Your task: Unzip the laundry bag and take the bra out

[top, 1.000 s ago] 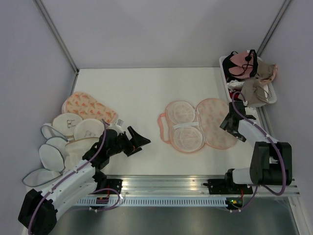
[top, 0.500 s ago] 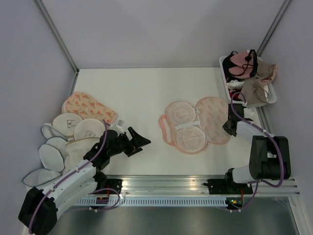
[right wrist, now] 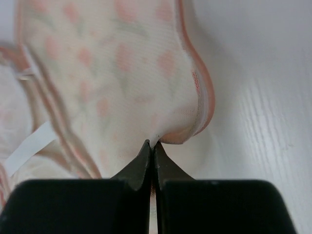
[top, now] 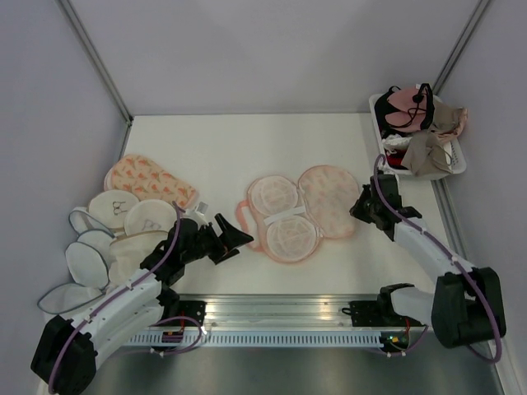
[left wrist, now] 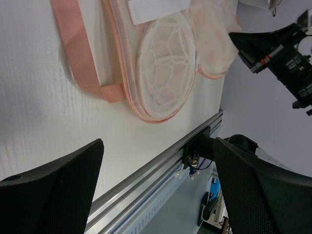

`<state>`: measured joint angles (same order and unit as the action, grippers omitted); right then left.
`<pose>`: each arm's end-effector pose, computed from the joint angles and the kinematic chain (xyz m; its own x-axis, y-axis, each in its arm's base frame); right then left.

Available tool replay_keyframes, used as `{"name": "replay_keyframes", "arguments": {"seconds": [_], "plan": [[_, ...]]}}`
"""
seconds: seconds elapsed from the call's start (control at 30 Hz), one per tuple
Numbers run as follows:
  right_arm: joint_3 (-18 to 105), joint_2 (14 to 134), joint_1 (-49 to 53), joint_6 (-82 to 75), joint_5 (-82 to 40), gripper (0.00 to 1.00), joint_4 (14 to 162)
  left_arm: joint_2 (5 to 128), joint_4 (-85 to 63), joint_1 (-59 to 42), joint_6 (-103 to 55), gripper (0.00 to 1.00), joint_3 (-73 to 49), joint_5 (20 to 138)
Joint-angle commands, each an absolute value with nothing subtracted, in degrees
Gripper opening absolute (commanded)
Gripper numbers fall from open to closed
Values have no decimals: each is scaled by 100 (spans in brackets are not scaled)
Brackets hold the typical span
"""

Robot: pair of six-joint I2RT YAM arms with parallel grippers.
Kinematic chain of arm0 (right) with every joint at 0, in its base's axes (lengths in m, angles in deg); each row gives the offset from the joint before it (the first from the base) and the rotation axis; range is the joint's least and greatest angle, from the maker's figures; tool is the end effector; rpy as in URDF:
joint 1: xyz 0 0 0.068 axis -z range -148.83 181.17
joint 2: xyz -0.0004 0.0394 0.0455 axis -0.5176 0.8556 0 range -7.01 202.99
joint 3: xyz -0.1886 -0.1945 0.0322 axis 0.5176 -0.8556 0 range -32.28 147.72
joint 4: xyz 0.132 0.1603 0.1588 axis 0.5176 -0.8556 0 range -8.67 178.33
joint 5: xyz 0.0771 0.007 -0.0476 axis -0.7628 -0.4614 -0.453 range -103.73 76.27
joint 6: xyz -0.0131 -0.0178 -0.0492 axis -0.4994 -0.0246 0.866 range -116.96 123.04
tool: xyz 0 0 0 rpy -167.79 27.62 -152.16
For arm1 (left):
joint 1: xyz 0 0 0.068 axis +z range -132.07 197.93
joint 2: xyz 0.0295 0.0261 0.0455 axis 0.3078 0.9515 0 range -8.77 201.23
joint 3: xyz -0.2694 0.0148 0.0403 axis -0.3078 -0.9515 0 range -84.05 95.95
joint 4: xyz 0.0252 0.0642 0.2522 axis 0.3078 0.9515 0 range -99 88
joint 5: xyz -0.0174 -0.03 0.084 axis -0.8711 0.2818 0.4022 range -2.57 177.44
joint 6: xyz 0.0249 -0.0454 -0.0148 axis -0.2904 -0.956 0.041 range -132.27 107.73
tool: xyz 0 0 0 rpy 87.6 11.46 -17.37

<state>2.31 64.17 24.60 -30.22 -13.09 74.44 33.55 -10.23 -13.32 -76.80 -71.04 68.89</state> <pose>0.2355 0.0268 0.1810 -0.6997 0.4714 -0.5369 0.3306 0.8798 0.3417 0.1334 -0.0942 0.1730 -0.8336 -0.4954 -0.2442 -0.0487 0.5063 -0.8610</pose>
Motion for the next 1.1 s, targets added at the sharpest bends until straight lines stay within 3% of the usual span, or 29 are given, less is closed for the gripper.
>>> {"name": "replay_keyframes", "arguments": {"seconds": [0.0,0.23,0.43,0.77,0.83,0.9,0.97,1.07], "plan": [[770,5558,1898,-2712,-1147,0,7225,3245,-935,-1301,-7696,96,-6894,6924],[1728,5468,745,-1581,-600,0,6926,2999,-478,-1310,-7651,96,-6735,7100],[2150,6731,-1073,-611,-90,0,6734,2815,-75,-1301,-7695,96,-6683,7275],[1993,8097,-3421,-197,-898,0,6662,2278,357,-1292,-7783,96,-6718,7574],[1958,8150,-3685,-329,-811,43,6628,2234,392,-1284,-7783,96,-6709,7601],[1940,8045,-3756,-452,-680,73,6627,2243,401,-1284,-7783,96,-6700,7636],[1844,7563,-3765,-531,-688,96,6837,2260,392,-1284,-7775,96,-6665,7645],[1677,6570,-3765,-698,-723,98,7223,2296,392,-1284,-7739,96,-6621,7619]]}}
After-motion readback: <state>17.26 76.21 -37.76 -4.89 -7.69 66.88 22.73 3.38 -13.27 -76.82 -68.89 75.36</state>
